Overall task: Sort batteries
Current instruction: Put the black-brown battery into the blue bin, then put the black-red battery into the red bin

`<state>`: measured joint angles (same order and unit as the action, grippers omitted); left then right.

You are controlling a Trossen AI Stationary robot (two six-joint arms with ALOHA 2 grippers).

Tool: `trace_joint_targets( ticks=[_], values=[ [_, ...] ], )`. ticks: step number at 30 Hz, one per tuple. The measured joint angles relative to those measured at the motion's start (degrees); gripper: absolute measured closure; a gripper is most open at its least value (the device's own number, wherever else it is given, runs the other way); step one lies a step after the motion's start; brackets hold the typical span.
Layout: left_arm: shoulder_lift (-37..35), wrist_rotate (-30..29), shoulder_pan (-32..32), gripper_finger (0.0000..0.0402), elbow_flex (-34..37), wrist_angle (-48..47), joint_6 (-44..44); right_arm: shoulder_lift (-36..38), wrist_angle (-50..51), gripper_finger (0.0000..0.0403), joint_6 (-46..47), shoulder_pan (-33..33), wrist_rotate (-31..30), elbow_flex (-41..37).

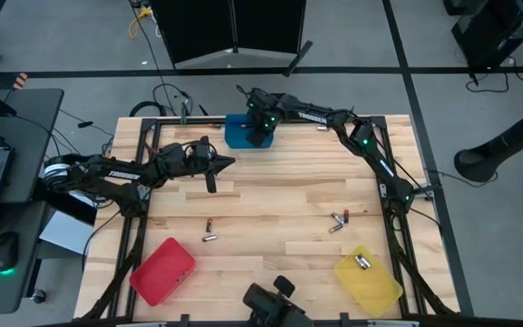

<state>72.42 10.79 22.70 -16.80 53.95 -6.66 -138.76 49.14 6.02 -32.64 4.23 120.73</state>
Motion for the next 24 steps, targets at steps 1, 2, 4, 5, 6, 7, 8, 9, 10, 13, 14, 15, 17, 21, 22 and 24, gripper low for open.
trace_joint_targets(
  ticks=[1, 2, 4, 5, 6, 7, 8, 9, 10, 13, 14, 15, 17, 21, 22, 24],
  values=[
    [0.00, 0.00, 0.00, 0.0390, 0.00, -0.04, -0.02, 0.00, -0.06, 0.0336, 0.30, -0.10, 0.40, 0.00],
    [0.00, 0.00, 0.00, 0.0390, 0.00, -0.09, -0.02, 0.00, -0.08, 0.0327, 0.44, -0.10, 0.44, 0.00],
    [0.00, 0.00, 0.00, 0.0390, 0.00, -0.11, -0.02, 0.00, -0.06, 0.0311, 0.40, -0.10, 0.44, 0.00],
    [0.00, 0.00, 0.00, 0.0390, 0.00, -0.15, -0.02, 0.00, -0.07, 0.0304, 0.40, -0.10, 0.44, -0.02],
    [0.00, 0.00, 0.00, 0.0390, 0.00, -0.23, -0.01, 0.00, -0.11, 0.0299, 0.38, -0.13, 0.44, -0.02],
    [0.00, -0.02, 0.00, 0.0390, 0.00, -0.34, -0.01, 0.02, -0.22, 0.0295, 0.37, -0.14, 0.44, -0.02],
    [0.00, 0.00, 0.00, 0.0390, 0.00, -0.37, -0.01, 0.02, -0.30, 0.0292, 0.35, -0.16, 0.42, -0.02],
    [0.00, 0.00, 0.00, 0.0390, 0.00, -0.37, 0.08, 0.02, -0.38, 0.0289, 0.35, -0.14, 0.42, -0.02],
    [0.00, 0.00, 0.00, 0.0390, 0.00, -0.35, 0.27, 0.02, -0.58, 0.0287, 0.40, -0.14, 0.43, -0.02],
    [0.00, -0.02, 0.00, 0.0390, 0.00, -0.39, 0.40, 0.71, -1.17, 0.0282, 0.38, -0.12, 0.42, -0.02],
    [0.00, -0.02, 0.00, 0.0390, 0.00, -0.44, 0.40, 1.19, -1.26, 0.0280, 0.35, -0.14, 0.42, -0.02],
    [0.00, -0.02, 0.00, 0.0390, 0.00, -0.56, 0.40, 1.80, -1.47, 0.0278, 0.31, -0.14, 0.42, -0.02],
    [0.00, -0.02, 0.00, 0.0390, 0.00, -0.73, 0.42, 3.19, -1.55, 0.0275, 0.16, -0.12, 0.42, -0.02],
    [0.00, -0.04, 0.00, 0.0390, 0.00, -0.74, 0.70, 6.97, -1.46, 0.0273, -1.65, 0.75, 0.37, -0.04],
    [0.00, -0.04, 0.00, 0.0390, 0.00, -0.72, 0.74, 8.25, -1.15, 0.0276, -1.98, 1.16, 0.37, -0.04],
    [0.00, -0.04, 0.00, 0.0390, 0.00, -0.76, 0.77, 11.19, 0.44, 0.0290, -2.77, 2.18, 0.37, -0.04]
  ],
)
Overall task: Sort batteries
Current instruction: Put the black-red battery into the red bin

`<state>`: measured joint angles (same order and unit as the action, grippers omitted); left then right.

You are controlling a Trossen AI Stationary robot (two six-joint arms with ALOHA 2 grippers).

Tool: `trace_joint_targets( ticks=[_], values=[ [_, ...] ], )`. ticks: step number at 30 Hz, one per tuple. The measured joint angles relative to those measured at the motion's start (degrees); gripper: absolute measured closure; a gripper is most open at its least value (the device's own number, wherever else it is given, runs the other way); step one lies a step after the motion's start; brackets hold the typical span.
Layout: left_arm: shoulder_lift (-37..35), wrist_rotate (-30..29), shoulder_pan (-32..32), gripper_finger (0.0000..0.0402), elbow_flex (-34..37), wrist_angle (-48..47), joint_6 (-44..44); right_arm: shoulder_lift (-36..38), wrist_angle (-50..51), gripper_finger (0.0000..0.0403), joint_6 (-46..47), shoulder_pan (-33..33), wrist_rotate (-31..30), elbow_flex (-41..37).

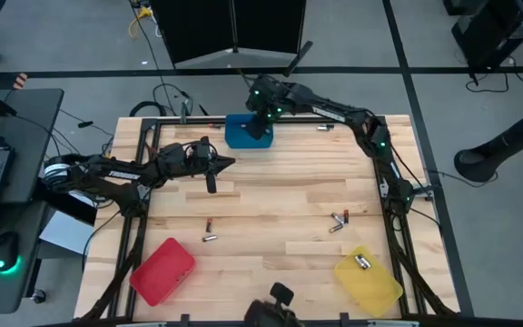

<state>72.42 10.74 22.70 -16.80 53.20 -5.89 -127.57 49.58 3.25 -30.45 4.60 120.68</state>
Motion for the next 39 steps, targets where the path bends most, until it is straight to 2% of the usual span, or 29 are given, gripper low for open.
trace_joint_targets(
  ticks=[6, 11, 14, 19, 23, 26, 30, 39],
  values=[
    [0.00, 0.00, 0.00, 0.0390, 0.00, -0.47, 1.05, 7.29, 8.37, 0.0388, -1.20, 5.02, -3.19, 0.00],
    [0.00, -0.02, 0.00, 0.0390, 0.00, -0.45, 2.04, 9.83, 16.59, 0.0381, 4.35, 9.13, -4.15, -0.08],
    [0.00, -0.02, 0.00, 0.0390, 0.00, -0.45, 2.66, 10.99, 17.90, 0.0392, 6.16, 11.67, -6.64, -2.78],
    [0.00, -0.02, 0.00, 0.0390, 0.00, -0.44, 2.89, 14.55, 12.64, 0.0393, 9.26, 16.34, -8.40, -12.16],
    [0.00, -0.02, 0.00, 0.0390, 0.01, -0.45, 2.89, 19.52, 3.51, 0.0396, 13.40, 19.91, -9.53, -24.08],
    [0.00, -0.02, 0.00, 0.0390, 0.01, -0.45, 2.89, 24.15, -1.35, 0.0396, 20.68, 22.82, -9.74, -33.61],
    [0.00, -0.02, 0.02, 0.0390, 0.02, -0.82, 2.89, 30.86, -1.41, 0.0396, 34.06, 28.33, -12.12, -44.61],
    [0.01, -0.02, 0.01, 0.0390, 0.02, -1.77, 2.49, 44.53, 7.04, 0.0381, 67.92, 41.79, -14.61, -59.59]
  ],
)
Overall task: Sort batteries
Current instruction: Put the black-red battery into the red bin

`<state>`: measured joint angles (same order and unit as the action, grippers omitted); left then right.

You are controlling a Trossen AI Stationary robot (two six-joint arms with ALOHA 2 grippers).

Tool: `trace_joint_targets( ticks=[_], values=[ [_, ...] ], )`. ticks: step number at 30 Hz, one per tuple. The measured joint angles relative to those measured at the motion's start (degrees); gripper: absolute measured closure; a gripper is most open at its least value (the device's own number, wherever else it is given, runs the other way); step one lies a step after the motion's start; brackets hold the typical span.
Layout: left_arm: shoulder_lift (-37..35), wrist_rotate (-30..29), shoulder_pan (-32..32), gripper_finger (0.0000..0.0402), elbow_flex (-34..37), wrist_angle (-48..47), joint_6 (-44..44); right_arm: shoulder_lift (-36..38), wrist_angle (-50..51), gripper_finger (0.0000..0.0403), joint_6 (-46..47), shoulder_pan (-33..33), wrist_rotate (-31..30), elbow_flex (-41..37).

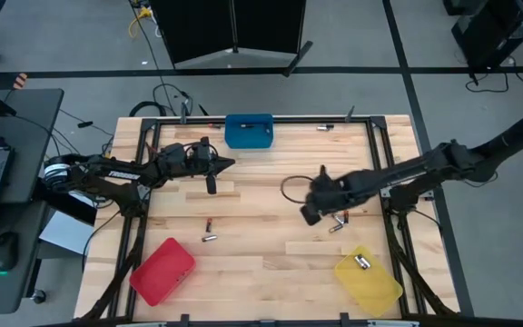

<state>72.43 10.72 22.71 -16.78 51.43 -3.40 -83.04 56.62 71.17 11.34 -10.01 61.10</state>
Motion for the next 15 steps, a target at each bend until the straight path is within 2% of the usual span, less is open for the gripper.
trace_joint_targets(
  ticks=[6, 15],
  values=[
    [-0.01, 0.00, -0.01, 0.0390, 0.00, -0.14, -0.20, 2.12, 1.76, 0.0339, 15.18, 5.10, 2.65, -7.96],
    [0.01, 0.00, 0.01, 0.0390, 0.00, -0.64, -0.26, 1.72, 4.05, 0.0269, 26.58, 6.16, 4.05, -13.91]
  ],
)
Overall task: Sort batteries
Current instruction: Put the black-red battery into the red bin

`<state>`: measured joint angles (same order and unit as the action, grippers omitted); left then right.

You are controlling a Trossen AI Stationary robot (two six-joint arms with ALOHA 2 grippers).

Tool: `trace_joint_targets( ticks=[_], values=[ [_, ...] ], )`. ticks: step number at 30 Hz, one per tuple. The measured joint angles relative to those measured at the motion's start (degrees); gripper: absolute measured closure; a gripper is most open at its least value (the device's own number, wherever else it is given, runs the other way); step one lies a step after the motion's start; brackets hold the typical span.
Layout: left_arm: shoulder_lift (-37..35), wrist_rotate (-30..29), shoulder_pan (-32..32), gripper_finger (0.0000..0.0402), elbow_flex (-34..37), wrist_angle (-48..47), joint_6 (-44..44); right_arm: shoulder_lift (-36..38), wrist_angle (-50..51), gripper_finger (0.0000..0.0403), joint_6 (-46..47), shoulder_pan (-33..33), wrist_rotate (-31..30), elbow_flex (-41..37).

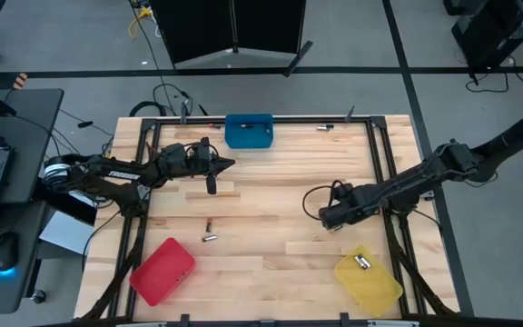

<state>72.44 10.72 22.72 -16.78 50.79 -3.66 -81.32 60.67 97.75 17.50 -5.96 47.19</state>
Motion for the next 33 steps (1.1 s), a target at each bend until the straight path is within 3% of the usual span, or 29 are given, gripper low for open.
trace_joint_targets(
  ticks=[5, 22, 33],
  values=[
    [-0.01, 0.00, -0.01, 0.0390, 0.00, -0.05, 0.20, -0.09, -0.48, 0.0267, 3.24, -0.04, 0.32, -2.46],
    [-0.01, 0.02, 0.02, 0.0390, 0.00, -0.16, 0.17, 0.11, -10.75, 0.0318, 4.00, -1.88, 2.44, -12.01],
    [1.07, 0.01, -0.31, 0.0390, 0.00, 0.11, -4.00, 1.24, -10.66, 0.0345, -6.98, -1.88, 2.11, -11.95]
  ],
)
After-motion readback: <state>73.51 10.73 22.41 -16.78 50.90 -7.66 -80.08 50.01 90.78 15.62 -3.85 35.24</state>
